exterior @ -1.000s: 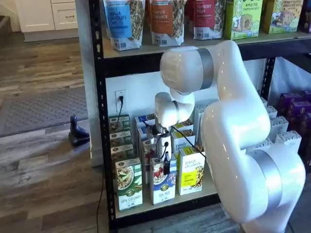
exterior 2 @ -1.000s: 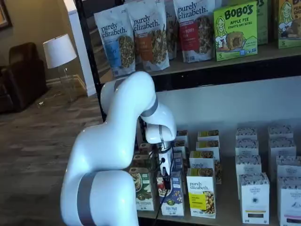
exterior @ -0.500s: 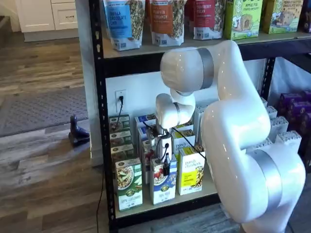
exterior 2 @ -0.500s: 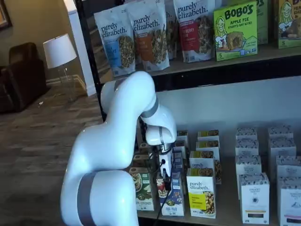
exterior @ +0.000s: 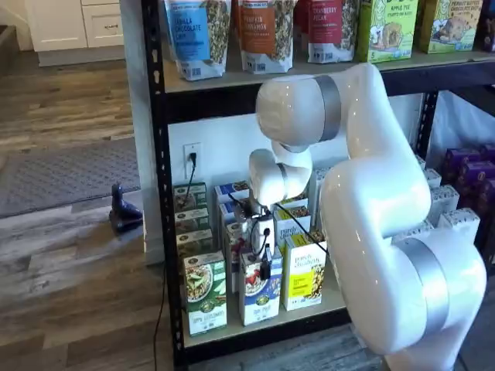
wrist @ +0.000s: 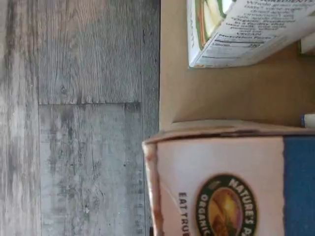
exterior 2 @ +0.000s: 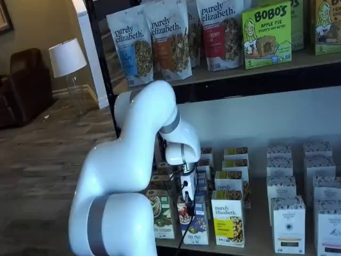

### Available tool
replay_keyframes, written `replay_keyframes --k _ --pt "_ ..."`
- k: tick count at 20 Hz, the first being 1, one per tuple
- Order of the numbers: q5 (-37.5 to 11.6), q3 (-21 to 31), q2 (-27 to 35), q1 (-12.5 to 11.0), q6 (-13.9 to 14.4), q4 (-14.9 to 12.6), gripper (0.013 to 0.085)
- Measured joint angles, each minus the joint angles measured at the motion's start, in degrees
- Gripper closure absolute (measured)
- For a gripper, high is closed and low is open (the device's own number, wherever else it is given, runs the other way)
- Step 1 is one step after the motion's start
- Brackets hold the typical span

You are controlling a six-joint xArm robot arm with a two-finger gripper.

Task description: Pick up the blue and white box that is on the bottom shelf, the second box from the left

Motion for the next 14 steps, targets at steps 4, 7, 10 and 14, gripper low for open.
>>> replay_keyframes --k 4,7,10,14 --pt "-0.7 1.0 -0.6 -0.2 -0.2 -0.1 0.0490" --pt "-1.2 2.2 -1.3 -0.3 0.3 -0.7 0.0490" --pt "-1.6 3.7 -2.3 -0.2 0.8 -1.2 0.0490" --pt "-2.5 7.5 -5.0 0.0 2.2 -2.6 0.0490"
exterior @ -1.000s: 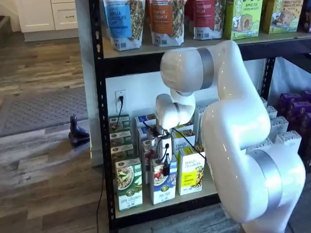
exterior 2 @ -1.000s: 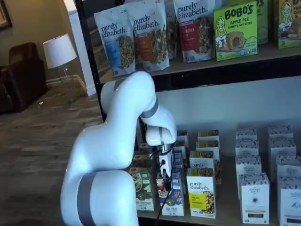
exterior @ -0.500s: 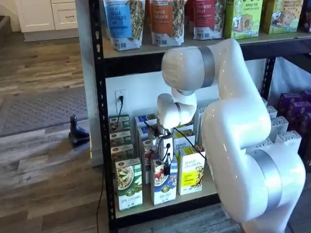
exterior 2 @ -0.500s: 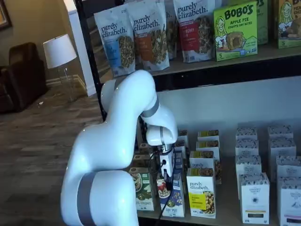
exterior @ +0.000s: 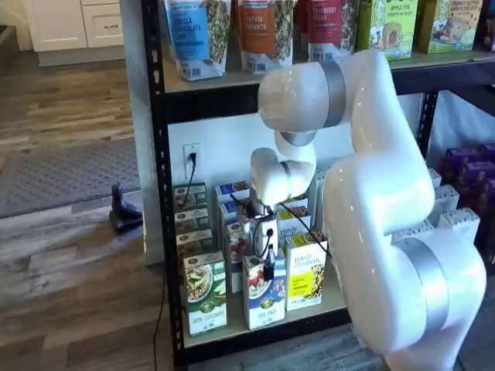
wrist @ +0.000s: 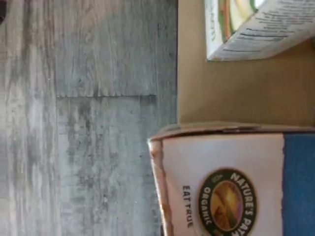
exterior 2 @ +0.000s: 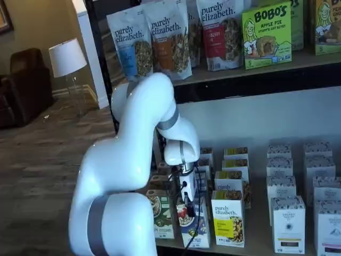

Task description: Pick up the blue and white box that is on the bottom shelf, the second box from the left

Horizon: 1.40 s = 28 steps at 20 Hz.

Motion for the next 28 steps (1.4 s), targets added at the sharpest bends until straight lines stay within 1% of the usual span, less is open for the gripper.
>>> replay_keyframes --k 2,3,6,7,9,13,19,22,25,28 --pt "-1.4 3.8 -2.6 0.2 1.2 -1.2 0.0490" --pt "-1.5 4.5 -3.1 0.2 1.4 -1.4 0.0490" --pt "-2.9 9.1 -6.4 0.1 1.9 -2.0 0.0490" --pt "-3.3 10.4 -7.3 0.0 1.9 -2.1 0.0490" --pt "-4.5 14.7 -10.5 -0.3 1.9 -2.3 0.0490" --pt "-5.6 19.4 -14.2 -0.5 1.4 -2.0 0.0490" --pt "-7.6 24.8 -18.6 -0.8 0.8 -1.7 0.0490" --pt "-8.5 27.2 -20.7 -0.9 1.8 -2.9 0.0490" --pt "-9.2 29.1 -22.5 -0.9 1.9 -3.0 0.0490" --pt "-9.1 32.1 -26.0 -0.9 2.0 -3.0 0.0490"
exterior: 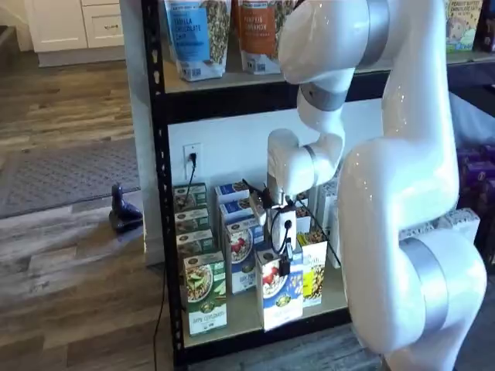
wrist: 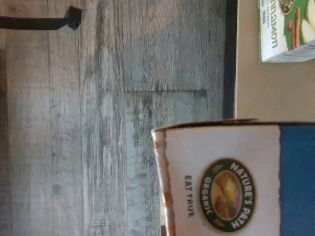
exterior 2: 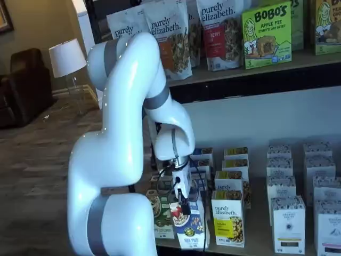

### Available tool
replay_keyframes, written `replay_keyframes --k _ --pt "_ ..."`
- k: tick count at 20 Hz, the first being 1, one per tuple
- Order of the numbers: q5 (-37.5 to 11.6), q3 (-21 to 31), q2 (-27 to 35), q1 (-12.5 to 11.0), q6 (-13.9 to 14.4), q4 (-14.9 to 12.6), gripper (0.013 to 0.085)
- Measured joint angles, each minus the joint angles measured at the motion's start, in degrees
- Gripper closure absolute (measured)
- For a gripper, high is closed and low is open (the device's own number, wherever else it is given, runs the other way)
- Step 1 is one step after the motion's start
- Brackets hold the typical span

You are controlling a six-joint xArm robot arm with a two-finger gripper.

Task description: Pick up the blue and white box that is on the bottom shelf, the second box from the left

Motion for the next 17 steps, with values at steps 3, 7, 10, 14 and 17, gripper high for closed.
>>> replay_keyframes --k 3,7,10,14,17 --pt "0.2 1.5 -2.1 0.0 0.0 0.0 0.0490" --pt "1.5 2.9 -4.7 0.0 -1.4 1.5 0.0490" --pt "2.4 3.9 -6.5 -0.2 -2.1 2.1 0.0490" --pt "3.1 4.6 -7.8 -0.4 -2.3 2.0 0.0490" --pt "3.8 5.1 -8.7 -0.5 -2.9 2.5 0.0490"
